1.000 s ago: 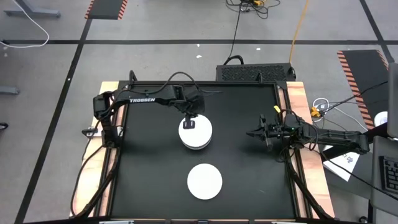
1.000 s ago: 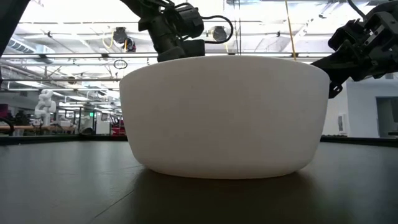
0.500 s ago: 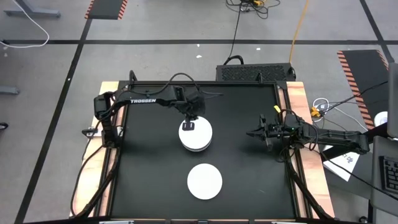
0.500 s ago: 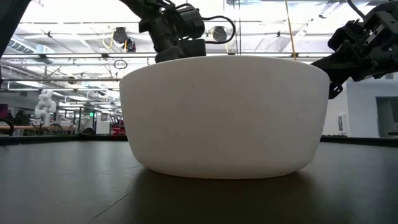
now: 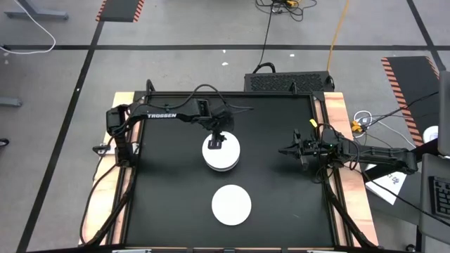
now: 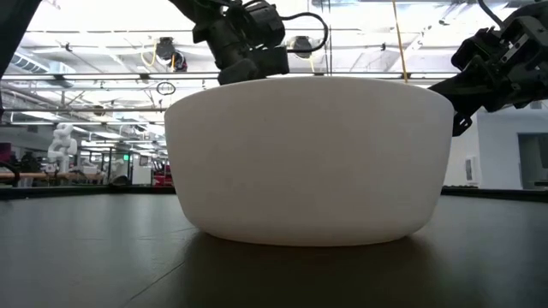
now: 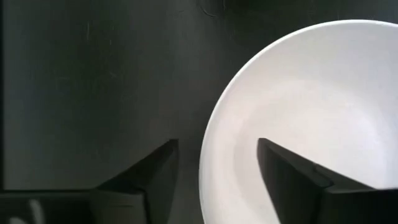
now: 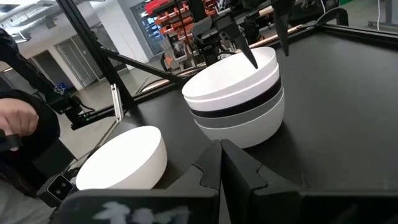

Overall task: Nest bowls inside each other
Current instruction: Stack the white bowl on top of the stacked white bowl

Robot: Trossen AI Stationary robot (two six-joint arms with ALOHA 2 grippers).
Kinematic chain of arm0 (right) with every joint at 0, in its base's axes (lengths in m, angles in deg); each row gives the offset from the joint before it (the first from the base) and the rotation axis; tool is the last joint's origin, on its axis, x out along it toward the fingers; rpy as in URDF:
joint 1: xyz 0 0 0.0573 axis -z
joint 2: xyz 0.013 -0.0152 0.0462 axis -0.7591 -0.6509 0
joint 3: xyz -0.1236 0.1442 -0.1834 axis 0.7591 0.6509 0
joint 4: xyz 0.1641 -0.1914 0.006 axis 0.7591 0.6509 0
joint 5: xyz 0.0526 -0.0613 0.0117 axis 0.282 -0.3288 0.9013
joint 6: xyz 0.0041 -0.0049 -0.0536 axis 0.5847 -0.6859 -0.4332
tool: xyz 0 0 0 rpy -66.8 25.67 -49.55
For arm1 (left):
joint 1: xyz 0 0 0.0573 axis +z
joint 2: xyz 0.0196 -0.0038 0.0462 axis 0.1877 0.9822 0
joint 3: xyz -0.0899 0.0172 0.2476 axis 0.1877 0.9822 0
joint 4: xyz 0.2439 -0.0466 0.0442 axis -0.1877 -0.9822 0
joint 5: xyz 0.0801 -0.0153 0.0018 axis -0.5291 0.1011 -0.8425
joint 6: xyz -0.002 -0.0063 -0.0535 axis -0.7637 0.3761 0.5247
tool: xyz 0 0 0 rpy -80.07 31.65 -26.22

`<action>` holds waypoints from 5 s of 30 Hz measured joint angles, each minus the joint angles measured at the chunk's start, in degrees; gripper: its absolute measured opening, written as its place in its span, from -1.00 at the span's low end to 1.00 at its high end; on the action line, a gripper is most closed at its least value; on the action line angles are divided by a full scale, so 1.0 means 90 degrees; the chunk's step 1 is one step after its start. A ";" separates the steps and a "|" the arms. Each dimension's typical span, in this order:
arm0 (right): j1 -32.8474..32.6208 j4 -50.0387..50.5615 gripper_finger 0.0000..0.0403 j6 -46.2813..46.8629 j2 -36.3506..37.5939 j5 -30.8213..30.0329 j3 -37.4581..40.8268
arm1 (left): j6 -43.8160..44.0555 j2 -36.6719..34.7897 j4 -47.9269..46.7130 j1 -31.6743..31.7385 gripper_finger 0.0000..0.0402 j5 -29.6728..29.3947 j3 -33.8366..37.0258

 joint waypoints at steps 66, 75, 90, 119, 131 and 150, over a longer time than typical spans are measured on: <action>0.0000 -0.0036 -1.00 0.0032 -0.0073 -0.0053 0.0002 | 0.3516 -0.9309 0.6294 0.1604 -0.99 0.0663 0.8832; 0.0002 -0.0034 -1.00 -0.0162 -0.0073 -0.0053 0.0002 | 0.3327 -1.0057 0.5810 0.1605 -0.99 0.0554 0.9203; 0.0000 -0.0217 -1.00 -0.0333 -0.0075 -0.0050 0.0038 | 0.3330 -1.0119 0.5626 0.1608 -0.99 0.0478 0.9350; -0.1647 -0.0492 -0.08 0.0553 -0.4459 -0.0012 -0.3373 | 0.3150 -1.0114 0.5539 0.1608 -0.98 0.0733 0.9343; -0.2262 0.1464 -0.08 0.2118 -0.6206 0.0027 -0.5216 | 0.2888 -1.0114 0.5376 0.1608 -0.98 0.0734 0.9343; -0.2532 0.1010 -0.08 0.4569 -0.8150 0.0027 -0.5254 | 0.2307 -1.0114 0.5361 0.1608 -0.98 0.0733 0.9340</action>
